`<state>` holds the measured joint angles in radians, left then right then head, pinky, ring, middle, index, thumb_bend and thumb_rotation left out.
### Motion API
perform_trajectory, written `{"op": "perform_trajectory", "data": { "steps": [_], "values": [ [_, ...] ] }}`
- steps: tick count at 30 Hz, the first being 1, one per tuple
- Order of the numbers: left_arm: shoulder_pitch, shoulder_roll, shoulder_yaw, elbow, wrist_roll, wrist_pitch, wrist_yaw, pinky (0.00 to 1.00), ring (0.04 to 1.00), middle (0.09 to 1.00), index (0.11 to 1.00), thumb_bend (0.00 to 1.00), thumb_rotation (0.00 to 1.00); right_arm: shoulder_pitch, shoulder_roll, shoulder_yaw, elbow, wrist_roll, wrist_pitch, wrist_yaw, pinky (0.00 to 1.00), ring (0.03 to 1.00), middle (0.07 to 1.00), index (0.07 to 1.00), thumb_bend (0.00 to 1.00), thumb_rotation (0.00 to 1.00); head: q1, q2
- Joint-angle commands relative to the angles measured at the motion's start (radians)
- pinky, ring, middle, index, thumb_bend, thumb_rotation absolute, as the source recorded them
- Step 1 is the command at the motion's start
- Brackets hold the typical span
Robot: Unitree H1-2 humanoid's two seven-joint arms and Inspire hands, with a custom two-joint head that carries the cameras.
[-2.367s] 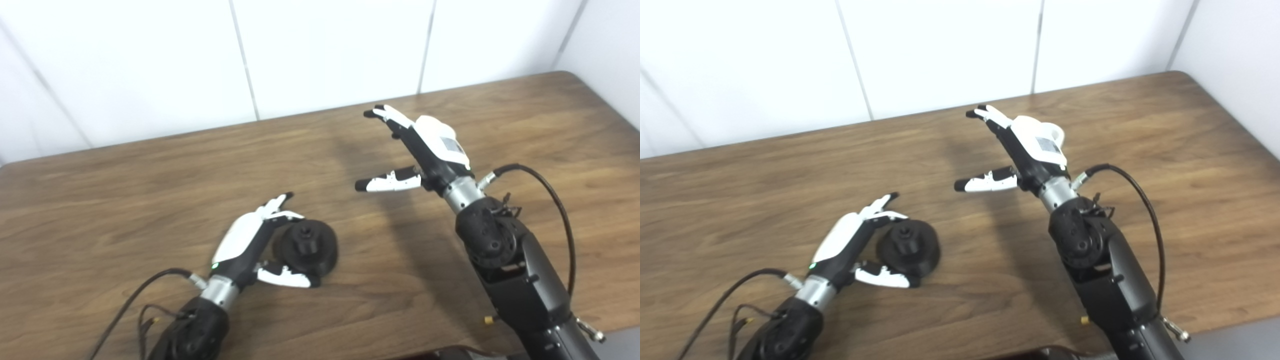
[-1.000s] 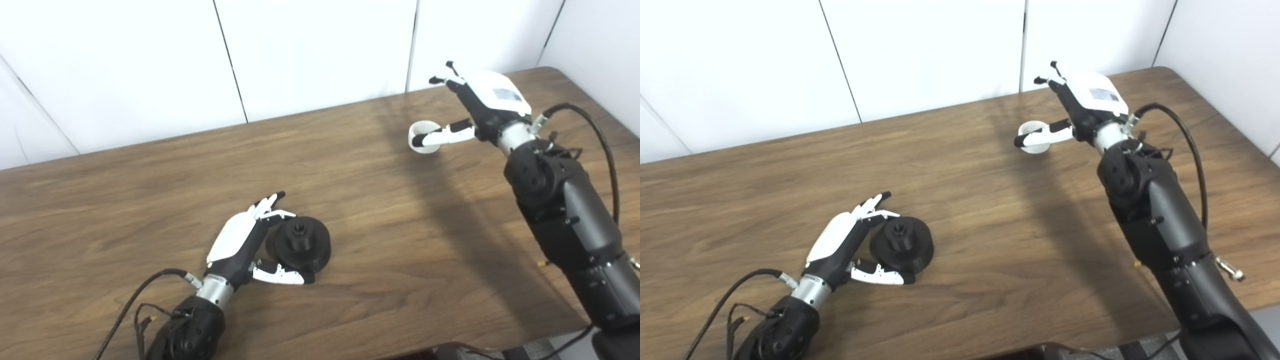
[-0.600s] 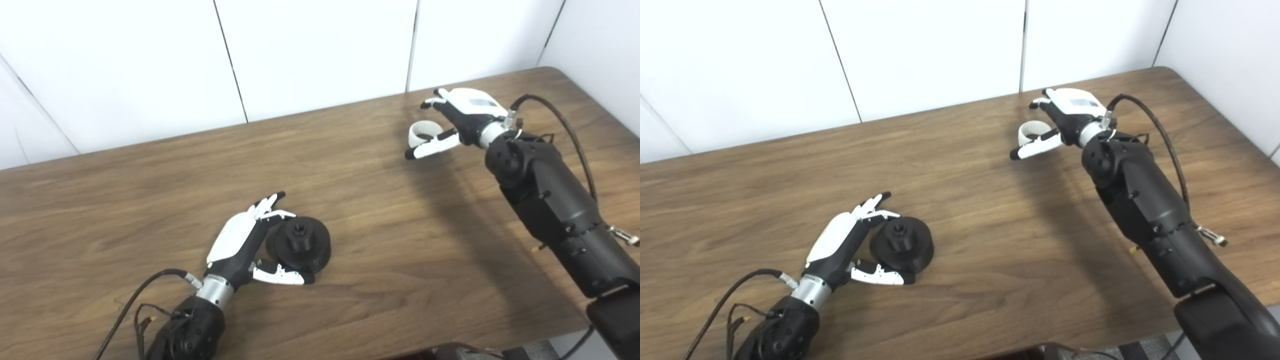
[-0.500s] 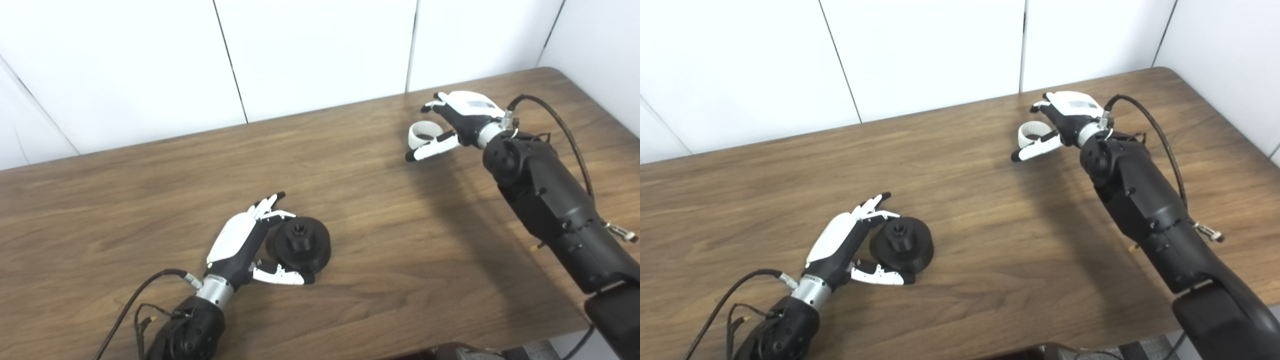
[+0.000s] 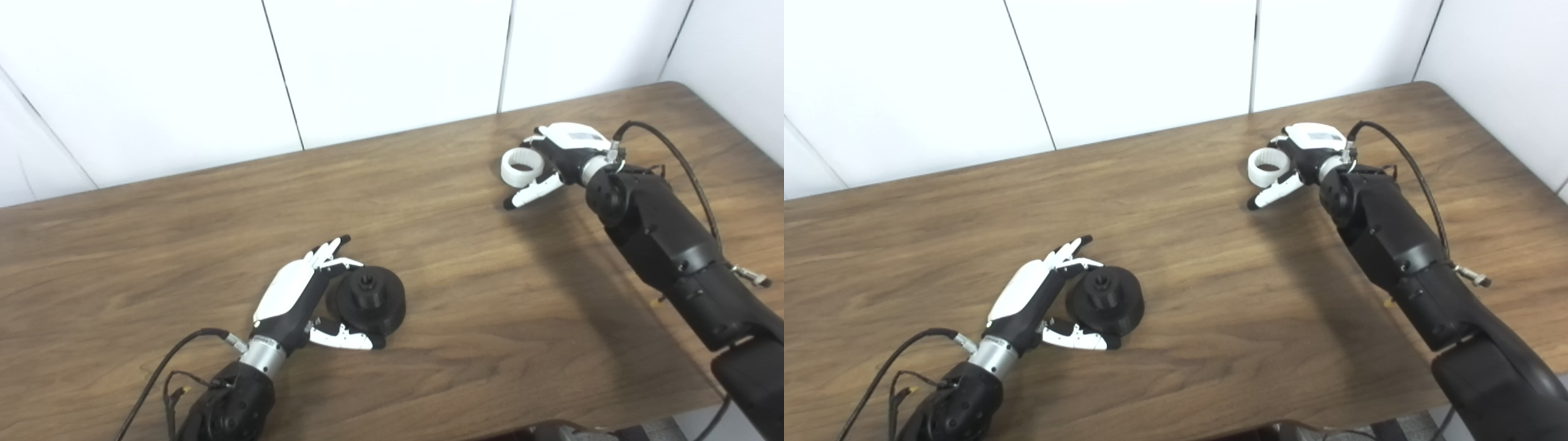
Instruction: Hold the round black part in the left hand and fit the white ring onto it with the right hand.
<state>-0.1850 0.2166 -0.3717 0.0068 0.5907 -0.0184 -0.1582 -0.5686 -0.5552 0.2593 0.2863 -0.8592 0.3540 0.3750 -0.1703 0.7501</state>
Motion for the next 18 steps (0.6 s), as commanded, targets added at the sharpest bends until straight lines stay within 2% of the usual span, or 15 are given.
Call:
{"op": "perform_trajectory", "data": {
  "steps": [1, 6, 12, 18],
  "values": [
    [-0.008, 0.018, 0.007, -0.027, 0.006, -0.012, -0.003, 1.00, 1.000, 1.000, 0.654, 1.00, 0.34, -0.067, -0.033, -0.009, -0.008, 0.000, -0.021, -0.042, 0.84, 0.957, 0.996, 0.873, 0.97, 0.52, 0.000, 0.000],
    [-0.005, 0.022, 0.012, -0.034, -0.002, -0.012, -0.012, 1.00, 1.000, 1.000, 0.652, 1.00, 0.34, -0.070, -0.035, -0.004, 0.019, -0.005, -0.031, -0.084, 0.84, 0.943, 0.984, 0.853, 0.96, 0.52, 0.001, 0.001],
    [-0.002, 0.024, 0.010, -0.044, 0.004, -0.010, -0.018, 1.00, 1.000, 1.000, 0.652, 1.00, 0.35, -0.055, -0.024, -0.018, 0.026, 0.004, -0.046, -0.190, 0.80, 0.885, 0.923, 0.756, 0.82, 0.39, 0.004, 0.003],
    [-0.002, 0.020, 0.009, -0.040, 0.005, -0.013, -0.014, 1.00, 1.000, 1.000, 0.652, 0.99, 0.35, -0.043, -0.017, -0.027, 0.043, 0.029, -0.078, -0.279, 0.80, 0.865, 0.902, 0.692, 0.78, 0.34, 0.012, 0.007]
  ]
}}
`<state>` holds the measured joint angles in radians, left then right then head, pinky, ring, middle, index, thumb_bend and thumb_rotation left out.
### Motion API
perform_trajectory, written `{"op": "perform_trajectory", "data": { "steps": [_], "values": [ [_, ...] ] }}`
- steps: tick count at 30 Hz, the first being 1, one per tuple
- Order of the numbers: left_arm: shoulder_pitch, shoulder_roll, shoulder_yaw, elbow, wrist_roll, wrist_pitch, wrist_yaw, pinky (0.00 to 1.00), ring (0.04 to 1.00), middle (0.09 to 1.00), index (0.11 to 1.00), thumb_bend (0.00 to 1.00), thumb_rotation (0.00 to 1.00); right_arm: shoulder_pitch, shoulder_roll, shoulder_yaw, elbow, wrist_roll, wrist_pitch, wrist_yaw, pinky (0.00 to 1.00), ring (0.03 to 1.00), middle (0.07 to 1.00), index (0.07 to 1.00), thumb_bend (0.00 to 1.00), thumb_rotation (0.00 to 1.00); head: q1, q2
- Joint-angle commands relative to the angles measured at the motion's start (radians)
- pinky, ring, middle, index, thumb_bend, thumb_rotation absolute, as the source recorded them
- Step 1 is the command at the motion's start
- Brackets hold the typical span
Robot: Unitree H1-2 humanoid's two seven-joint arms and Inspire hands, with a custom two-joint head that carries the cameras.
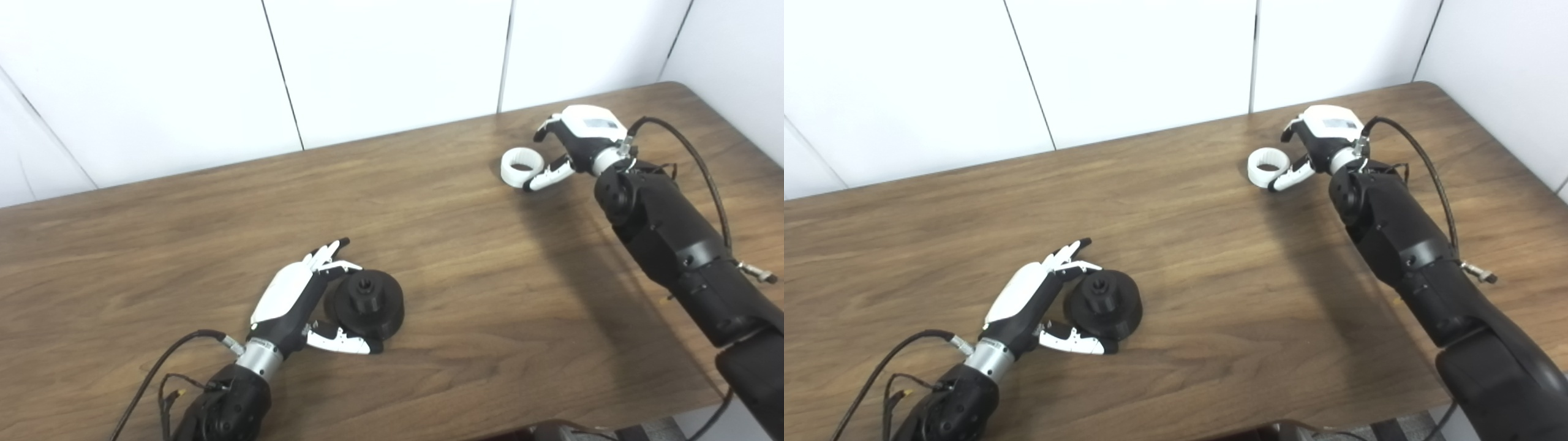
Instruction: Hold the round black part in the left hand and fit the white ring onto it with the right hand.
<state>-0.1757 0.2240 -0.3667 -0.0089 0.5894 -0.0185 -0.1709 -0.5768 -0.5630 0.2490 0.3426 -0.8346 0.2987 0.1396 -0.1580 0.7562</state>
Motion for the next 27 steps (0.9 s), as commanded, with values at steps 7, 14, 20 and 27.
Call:
{"op": "perform_trajectory", "data": {
  "steps": [7, 14, 20, 27],
  "values": [
    [-0.009, 0.008, 0.002, -0.024, 0.011, -0.012, 0.003, 1.00, 1.000, 1.000, 0.650, 0.99, 0.35, -0.029, -0.006, -0.014, -0.020, 0.023, -0.022, -0.057, 0.82, 0.866, 0.904, 0.689, 0.81, 0.39, 0.005, 0.006],
    [-0.007, 0.004, 0.002, -0.026, 0.009, -0.008, 0.003, 1.00, 1.000, 1.000, 0.650, 0.99, 0.34, -0.027, -0.007, -0.009, -0.039, 0.039, -0.013, -0.040, 0.83, 0.864, 0.905, 0.700, 0.83, 0.40, 0.012, 0.010],
    [-0.009, 0.002, 0.002, -0.026, 0.010, -0.003, 0.002, 1.00, 1.000, 1.000, 0.651, 0.99, 0.36, -0.029, -0.009, 0.004, -0.040, 0.036, -0.002, -0.023, 0.82, 0.875, 0.920, 0.735, 0.87, 0.42, 0.016, 0.014],
    [-0.012, 0.002, 0.000, -0.018, 0.015, -0.008, 0.006, 1.00, 1.000, 1.000, 0.653, 0.99, 0.37, -0.033, -0.002, 0.021, -0.039, 0.020, 0.014, -0.004, 0.84, 0.883, 0.927, 0.746, 0.88, 0.44, 0.026, 0.018]
  ]
}}
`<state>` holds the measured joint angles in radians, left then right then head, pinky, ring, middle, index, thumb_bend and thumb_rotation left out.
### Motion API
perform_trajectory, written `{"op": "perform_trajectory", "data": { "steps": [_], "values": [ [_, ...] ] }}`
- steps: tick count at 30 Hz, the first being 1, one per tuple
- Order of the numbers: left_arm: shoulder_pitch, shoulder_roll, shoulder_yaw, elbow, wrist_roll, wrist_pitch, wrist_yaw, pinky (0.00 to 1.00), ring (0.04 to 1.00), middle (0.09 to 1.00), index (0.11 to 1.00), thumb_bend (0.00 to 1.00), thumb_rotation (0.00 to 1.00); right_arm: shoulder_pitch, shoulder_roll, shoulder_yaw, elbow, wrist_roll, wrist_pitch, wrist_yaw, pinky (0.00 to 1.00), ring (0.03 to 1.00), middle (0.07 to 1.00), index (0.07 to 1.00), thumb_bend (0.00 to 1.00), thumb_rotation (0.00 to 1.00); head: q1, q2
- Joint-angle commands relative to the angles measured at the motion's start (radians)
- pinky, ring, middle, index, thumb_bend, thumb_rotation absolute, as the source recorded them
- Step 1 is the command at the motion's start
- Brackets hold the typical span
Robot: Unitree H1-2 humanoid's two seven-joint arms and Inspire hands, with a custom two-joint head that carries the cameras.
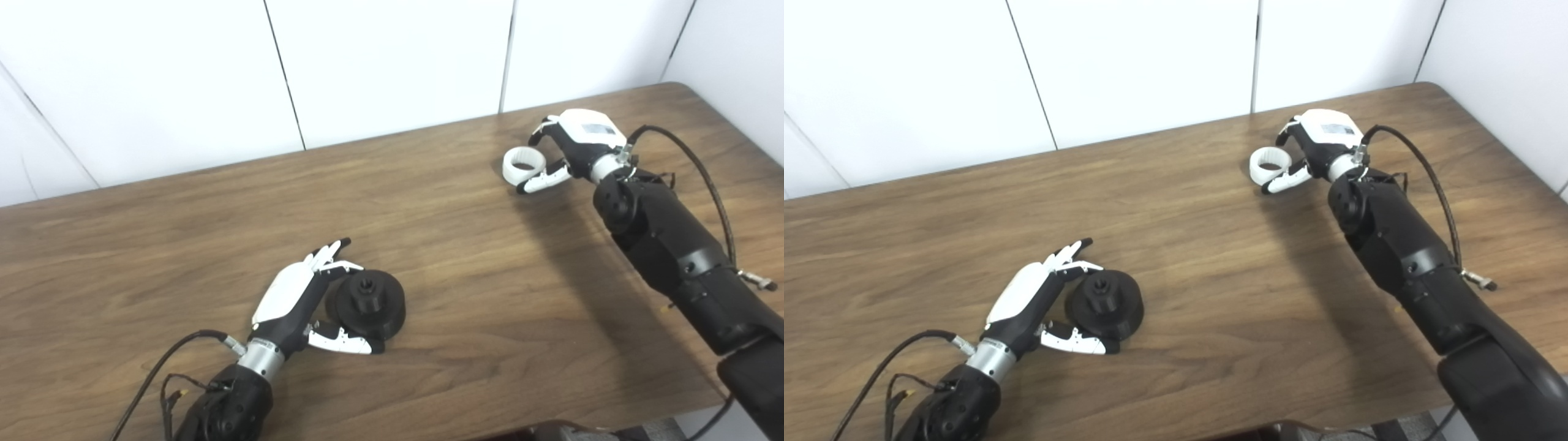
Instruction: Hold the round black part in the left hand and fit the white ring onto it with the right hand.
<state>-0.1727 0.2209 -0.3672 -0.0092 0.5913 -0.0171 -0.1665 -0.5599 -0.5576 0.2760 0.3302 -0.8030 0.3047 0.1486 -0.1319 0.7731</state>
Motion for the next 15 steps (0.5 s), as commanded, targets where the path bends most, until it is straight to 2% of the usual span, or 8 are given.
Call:
{"op": "perform_trajectory", "data": {
  "steps": [1, 7, 15],
  "values": [
    [-0.015, 0.004, 0.000, -0.017, 0.013, -0.008, 0.002, 1.00, 1.000, 1.000, 0.652, 0.99, 0.36, -0.050, -0.005, -0.005, -0.027, -0.012, 0.006, -0.015, 0.84, 0.883, 0.926, 0.744, 0.88, 0.44, -0.001, 0.002],
    [-0.015, 0.003, 0.001, -0.018, 0.011, -0.008, 0.003, 1.00, 1.000, 1.000, 0.650, 0.99, 0.36, -0.053, 0.007, -0.003, -0.020, -0.021, -0.005, -0.035, 0.83, 0.866, 0.913, 0.706, 0.86, 0.39, -0.001, 0.002],
    [-0.017, 0.003, 0.003, -0.020, 0.012, -0.005, 0.002, 1.00, 1.000, 1.000, 0.647, 0.99, 0.37, -0.045, 0.018, -0.012, -0.008, -0.016, -0.032, -0.091, 0.84, 0.854, 0.887, 0.614, 0.77, 0.23, 0.003, 0.003]
  ]
}}
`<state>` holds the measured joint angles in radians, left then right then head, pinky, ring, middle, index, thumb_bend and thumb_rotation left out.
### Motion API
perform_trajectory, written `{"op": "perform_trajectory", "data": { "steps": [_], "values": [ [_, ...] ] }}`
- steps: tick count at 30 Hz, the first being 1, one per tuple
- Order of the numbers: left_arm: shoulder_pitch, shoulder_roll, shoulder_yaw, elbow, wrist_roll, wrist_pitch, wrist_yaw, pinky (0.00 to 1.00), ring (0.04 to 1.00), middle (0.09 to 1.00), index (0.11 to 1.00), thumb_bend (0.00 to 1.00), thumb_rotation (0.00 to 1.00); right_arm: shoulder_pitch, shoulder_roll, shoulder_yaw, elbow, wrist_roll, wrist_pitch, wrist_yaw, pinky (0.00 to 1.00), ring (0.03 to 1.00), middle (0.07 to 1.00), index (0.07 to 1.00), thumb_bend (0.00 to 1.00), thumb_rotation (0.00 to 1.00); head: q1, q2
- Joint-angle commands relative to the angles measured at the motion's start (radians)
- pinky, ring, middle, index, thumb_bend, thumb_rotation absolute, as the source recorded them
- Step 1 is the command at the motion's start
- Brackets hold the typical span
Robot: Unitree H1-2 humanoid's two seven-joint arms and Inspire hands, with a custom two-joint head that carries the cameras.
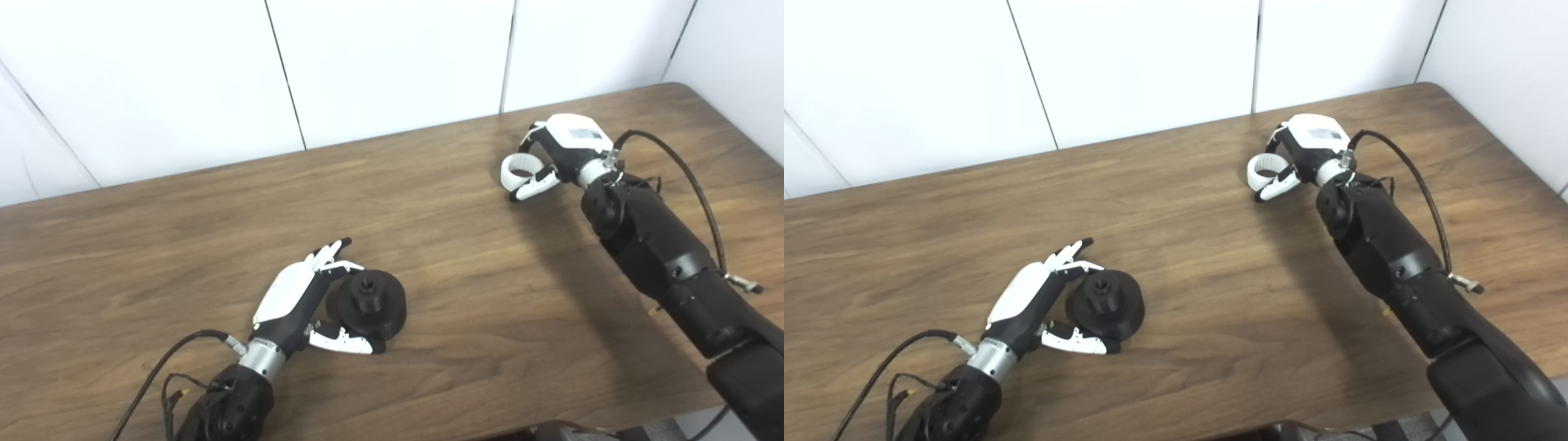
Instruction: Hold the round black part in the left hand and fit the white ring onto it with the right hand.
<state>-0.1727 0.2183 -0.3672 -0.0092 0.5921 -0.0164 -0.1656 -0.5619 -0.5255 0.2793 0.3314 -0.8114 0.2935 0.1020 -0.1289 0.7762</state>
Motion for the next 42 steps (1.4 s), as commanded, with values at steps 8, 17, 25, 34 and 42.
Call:
{"op": "perform_trajectory", "data": {
  "steps": [8, 17, 25, 34, 42],
  "values": [
    [-0.021, 0.007, 0.007, -0.024, 0.006, -0.005, -0.004, 1.00, 1.000, 1.000, 0.647, 0.99, 0.36, -0.041, -0.017, -0.021, -0.006, 0.007, -0.045, -0.069, 0.85, 0.853, 0.882, 0.598, 0.75, 0.20, -0.001, 0.002],
    [-0.021, 0.007, 0.006, -0.024, 0.007, -0.007, -0.004, 1.00, 1.000, 1.000, 0.643, 0.98, 0.36, -0.039, -0.017, -0.027, -0.009, 0.011, -0.041, -0.068, 0.84, 0.850, 0.877, 0.592, 0.76, 0.21, 0.002, 0.002],
    [-0.021, 0.007, 0.007, -0.019, 0.006, -0.006, -0.003, 1.00, 1.000, 1.000, 0.645, 0.98, 0.37, -0.018, -0.025, -0.052, -0.081, 0.027, -0.069, -0.089, 0.84, 0.855, 0.873, 0.493, 0.52, 0.15, -0.003, 0.005],
    [-0.027, 0.007, 0.010, -0.019, 0.006, 0.000, -0.008, 1.00, 1.000, 1.000, 0.645, 0.98, 0.35, -0.005, -0.061, -0.089, -0.268, 0.010, -0.055, -0.046, 0.84, 0.862, 0.890, 0.493, 0.52, 0.15, -0.006, 0.007],
    [-0.030, -0.005, 0.004, -0.015, 0.016, -0.002, 0.003, 1.00, 1.000, 1.000, 0.644, 0.98, 0.35, 0.013, -0.068, -0.117, -0.368, 0.018, -0.055, -0.011, 0.86, 0.867, 0.886, 0.493, 0.52, 0.16, 0.094, 0.021]
  ]
}}
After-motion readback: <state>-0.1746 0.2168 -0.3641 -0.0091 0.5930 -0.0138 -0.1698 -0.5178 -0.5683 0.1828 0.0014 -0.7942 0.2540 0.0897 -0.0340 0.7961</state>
